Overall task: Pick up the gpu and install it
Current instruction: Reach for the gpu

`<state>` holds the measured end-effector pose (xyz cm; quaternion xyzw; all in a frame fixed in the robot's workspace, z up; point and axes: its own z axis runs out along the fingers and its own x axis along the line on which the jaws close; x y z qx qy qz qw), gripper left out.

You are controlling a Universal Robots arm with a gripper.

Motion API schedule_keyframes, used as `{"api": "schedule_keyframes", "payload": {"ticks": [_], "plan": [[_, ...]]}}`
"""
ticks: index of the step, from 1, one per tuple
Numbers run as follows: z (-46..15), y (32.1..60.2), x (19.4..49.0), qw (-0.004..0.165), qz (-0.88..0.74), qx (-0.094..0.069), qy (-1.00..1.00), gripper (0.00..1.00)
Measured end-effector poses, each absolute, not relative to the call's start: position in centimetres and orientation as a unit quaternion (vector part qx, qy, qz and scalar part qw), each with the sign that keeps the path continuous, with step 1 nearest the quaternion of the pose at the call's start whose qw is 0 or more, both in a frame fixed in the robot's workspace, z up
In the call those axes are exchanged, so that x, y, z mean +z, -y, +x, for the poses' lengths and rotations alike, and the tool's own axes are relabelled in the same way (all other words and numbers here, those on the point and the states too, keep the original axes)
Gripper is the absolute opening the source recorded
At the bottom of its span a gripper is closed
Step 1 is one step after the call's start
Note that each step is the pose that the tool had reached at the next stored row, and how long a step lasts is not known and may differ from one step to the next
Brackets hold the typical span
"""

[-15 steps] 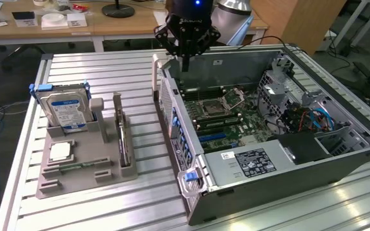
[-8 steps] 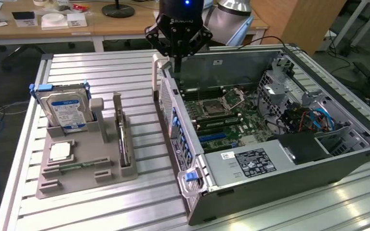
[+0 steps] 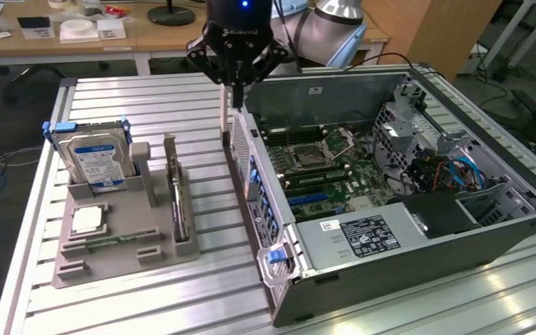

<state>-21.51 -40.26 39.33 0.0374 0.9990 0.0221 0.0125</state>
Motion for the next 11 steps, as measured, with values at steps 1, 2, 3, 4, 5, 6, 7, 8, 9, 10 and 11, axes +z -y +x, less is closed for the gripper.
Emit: {"api": "schedule_keyframes", "payload": {"ticks": [1,2,3,4,5,6,7,8,9,10,11], "plan": [[-21.7,40.3,39.3,0.012,0.037,0.022,-0.999,0.11],[-22.0,40.4,39.3,0.012,0.037,0.022,-0.999,0.11],[-22.4,40.5,39.3,0.012,0.037,0.022,-0.999,0.11],[-22.7,40.6,39.3,0.013,0.037,0.022,-0.999,0.11],[-23.0,40.7,39.3,0.013,0.037,0.022,-0.999,0.11],[-23.4,40.8,39.3,0.013,0.037,0.022,-0.999,0.11],[-23.7,40.9,39.3,0.013,0.037,0.022,-0.999,0.11],[-24.0,41.0,39.3,0.013,0.037,0.022,-0.999,0.11],[-24.4,41.0,39.3,0.013,0.037,0.022,-0.999,0.11],[-24.6,41.1,39.3,0.013,0.036,0.022,-0.999,0.11],[-24.9,41.1,39.3,0.013,0.036,0.022,-0.999,0.11]]}}
